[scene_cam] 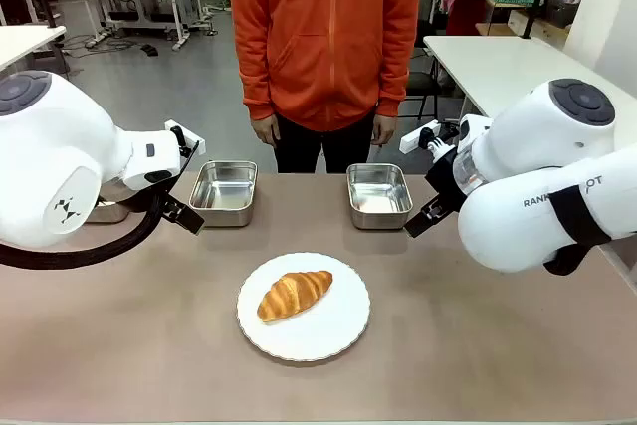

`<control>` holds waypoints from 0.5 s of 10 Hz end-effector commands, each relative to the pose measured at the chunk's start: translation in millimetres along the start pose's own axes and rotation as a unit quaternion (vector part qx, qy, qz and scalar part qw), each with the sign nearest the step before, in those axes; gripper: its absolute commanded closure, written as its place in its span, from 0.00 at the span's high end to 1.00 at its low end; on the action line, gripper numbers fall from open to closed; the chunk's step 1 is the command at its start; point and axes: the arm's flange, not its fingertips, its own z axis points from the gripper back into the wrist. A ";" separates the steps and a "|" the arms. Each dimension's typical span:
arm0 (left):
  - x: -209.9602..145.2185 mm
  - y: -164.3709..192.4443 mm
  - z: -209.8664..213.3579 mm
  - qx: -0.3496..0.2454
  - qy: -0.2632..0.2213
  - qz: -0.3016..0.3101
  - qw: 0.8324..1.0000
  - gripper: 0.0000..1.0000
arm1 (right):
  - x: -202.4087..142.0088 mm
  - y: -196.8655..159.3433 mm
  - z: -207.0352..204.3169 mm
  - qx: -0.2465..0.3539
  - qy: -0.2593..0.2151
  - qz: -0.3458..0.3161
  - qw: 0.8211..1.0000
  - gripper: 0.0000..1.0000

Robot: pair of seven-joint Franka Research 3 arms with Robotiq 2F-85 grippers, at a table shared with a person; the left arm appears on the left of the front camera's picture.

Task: Place the bread in the container.
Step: Place the Butter Roll into the Airtight Container indicated by the human.

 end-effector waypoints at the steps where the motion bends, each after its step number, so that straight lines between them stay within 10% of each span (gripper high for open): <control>1: 0.0 -0.1 0.1 0.000 0.000 0.000 1.000 1.00 | 0.0 0.0 0.0 0.000 0.000 0.000 1.000 1.00; 5: 0.0 -0.1 0.1 0.000 0.000 0.000 1.000 1.00 | 0.0 0.0 0.0 0.000 0.000 0.000 1.000 1.00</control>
